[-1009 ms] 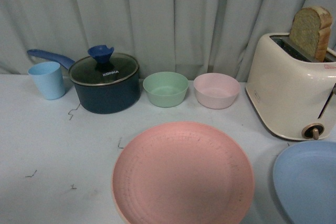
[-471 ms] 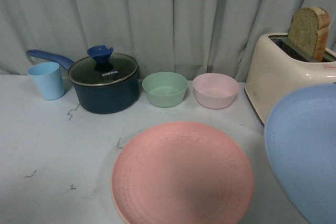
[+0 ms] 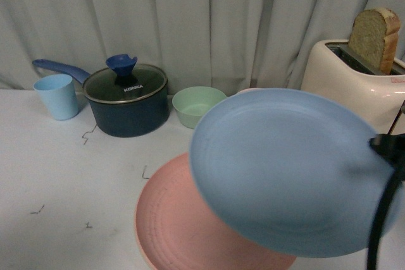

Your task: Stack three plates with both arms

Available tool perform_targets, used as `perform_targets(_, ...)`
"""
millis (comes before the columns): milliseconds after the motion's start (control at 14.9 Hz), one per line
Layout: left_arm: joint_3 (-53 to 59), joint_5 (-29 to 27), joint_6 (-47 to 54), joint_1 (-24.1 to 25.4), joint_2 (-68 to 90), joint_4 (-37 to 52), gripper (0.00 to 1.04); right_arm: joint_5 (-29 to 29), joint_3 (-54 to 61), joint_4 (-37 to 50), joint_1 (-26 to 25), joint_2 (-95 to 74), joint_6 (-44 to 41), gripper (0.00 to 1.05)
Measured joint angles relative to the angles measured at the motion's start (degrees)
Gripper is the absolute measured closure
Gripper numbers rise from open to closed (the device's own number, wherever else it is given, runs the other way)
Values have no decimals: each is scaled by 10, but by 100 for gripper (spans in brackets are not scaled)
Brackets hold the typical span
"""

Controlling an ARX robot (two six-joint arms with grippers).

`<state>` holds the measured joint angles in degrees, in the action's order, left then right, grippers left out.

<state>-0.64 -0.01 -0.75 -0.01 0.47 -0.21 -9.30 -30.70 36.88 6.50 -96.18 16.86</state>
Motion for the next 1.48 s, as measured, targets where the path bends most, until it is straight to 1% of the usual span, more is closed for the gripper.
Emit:
perform_targets(135,0,0,0,0,0,0,7,33,-35,-16,53,-38,3,102)
perform_targets(269,0,0,0,0,0,0,7,64,-66,-37,82,-75,3,102)
perform_targets(471,0,0,0,0,0,0,7,82,-80,-56,101,-121,3,102)
perform_targets(807,0,0,0,0,0,0,7,80,-97,-68,119,-144,16,102)
perform_targets(875,0,0,0,0,0,0,7,74,-97,-70,120,-144,16,98)
perform_targets(942,0,0,0,0,0,0,7,72,-97,-69,120,-144,18,90)
perform_targets(1076,0,0,0,0,0,0,7,59,-83,-72,114,-116,31,54)
perform_targets(1278,0,0,0,0,0,0,7,42,-60,-77,98,13,45,7)
perform_targets(1346,0,0,0,0,0,0,7,35,-54,-80,95,41,49,5)
perform_targets(1480,0,0,0,0,0,0,7,32,-50,-83,92,59,50,7)
